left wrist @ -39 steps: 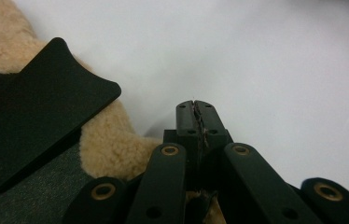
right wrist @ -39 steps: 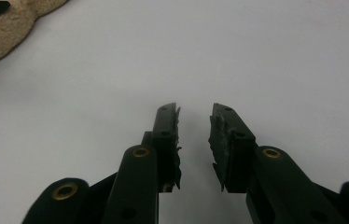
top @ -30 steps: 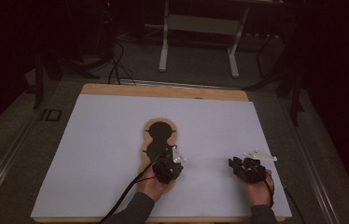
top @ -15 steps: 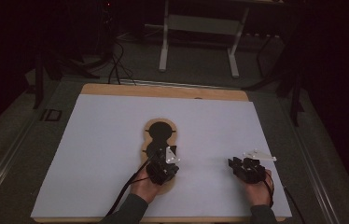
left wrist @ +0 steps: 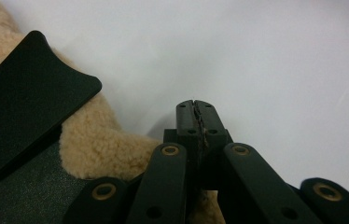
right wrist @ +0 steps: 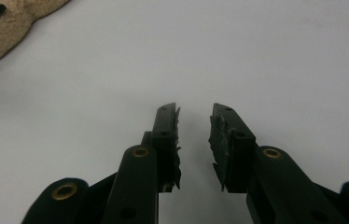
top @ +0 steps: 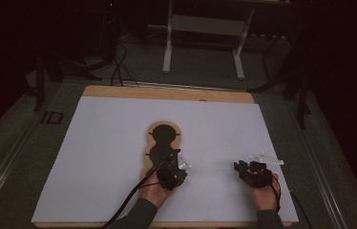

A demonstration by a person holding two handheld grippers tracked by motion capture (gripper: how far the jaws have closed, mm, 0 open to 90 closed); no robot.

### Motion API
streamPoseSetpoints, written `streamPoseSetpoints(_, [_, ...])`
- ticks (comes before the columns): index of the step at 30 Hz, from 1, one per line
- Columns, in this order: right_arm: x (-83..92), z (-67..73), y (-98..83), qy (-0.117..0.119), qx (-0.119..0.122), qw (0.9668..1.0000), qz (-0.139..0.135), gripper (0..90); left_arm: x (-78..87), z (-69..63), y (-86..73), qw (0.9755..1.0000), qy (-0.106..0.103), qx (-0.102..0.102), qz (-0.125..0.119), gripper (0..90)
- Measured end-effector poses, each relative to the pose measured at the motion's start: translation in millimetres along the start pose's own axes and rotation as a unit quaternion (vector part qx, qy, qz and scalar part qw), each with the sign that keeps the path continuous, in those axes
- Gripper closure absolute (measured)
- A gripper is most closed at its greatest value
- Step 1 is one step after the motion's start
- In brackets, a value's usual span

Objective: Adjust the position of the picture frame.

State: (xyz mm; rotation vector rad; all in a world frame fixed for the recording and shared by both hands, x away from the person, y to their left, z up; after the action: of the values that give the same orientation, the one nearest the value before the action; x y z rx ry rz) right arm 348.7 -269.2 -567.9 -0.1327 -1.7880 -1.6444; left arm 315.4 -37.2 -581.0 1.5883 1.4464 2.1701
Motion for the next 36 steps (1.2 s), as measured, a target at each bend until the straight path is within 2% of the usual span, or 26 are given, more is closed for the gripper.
streamPoseSetpoints(5, [-0.2,0.4,0.0,0.001,0.001,1.0,0.0,71.3,7.6,2.8,-7.2,1.0,-0.001,0.002,0.002,90.0])
streamPoseSetpoints(9, [-0.6,0.6,0.0,0.001,0.002,1.0,0.0,71.3,14.9,6.3,-14.8,0.9999,-0.008,0.014,-0.006,90.0])
streamPoseSetpoints(23, [-1.1,1.2,-0.6,0.002,0.004,1.0,0.002,71.1,33.7,17.3,-34.0,0.9999,0.0,0.011,-0.006,90.0])
streamPoseSetpoints(24, [-1.1,1.3,-0.6,0.002,0.004,1.0,0.002,71.0,38.7,21.5,-39.0,0.9999,0.002,0.013,-0.006,90.0])
streamPoseSetpoints(36, [-1.8,1.7,-1.3,0.003,0.006,1.0,0.004,71.0,57.4,40.8,-58.6,0.9995,0.016,0.025,-0.009,90.0])
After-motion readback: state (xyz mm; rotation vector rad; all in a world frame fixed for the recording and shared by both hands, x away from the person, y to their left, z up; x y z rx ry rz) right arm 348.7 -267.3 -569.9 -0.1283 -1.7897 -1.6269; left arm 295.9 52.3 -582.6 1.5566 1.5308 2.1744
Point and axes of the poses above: each handheld gripper's, and its own axes: x roughly backward along the jaws, y roughly out of its top, z roughly to its left, the point moved 8 cm from there along -x, roughly forward along the jaws, and after that the axes turned 7 degrees about -z, right-handed, at the moved point
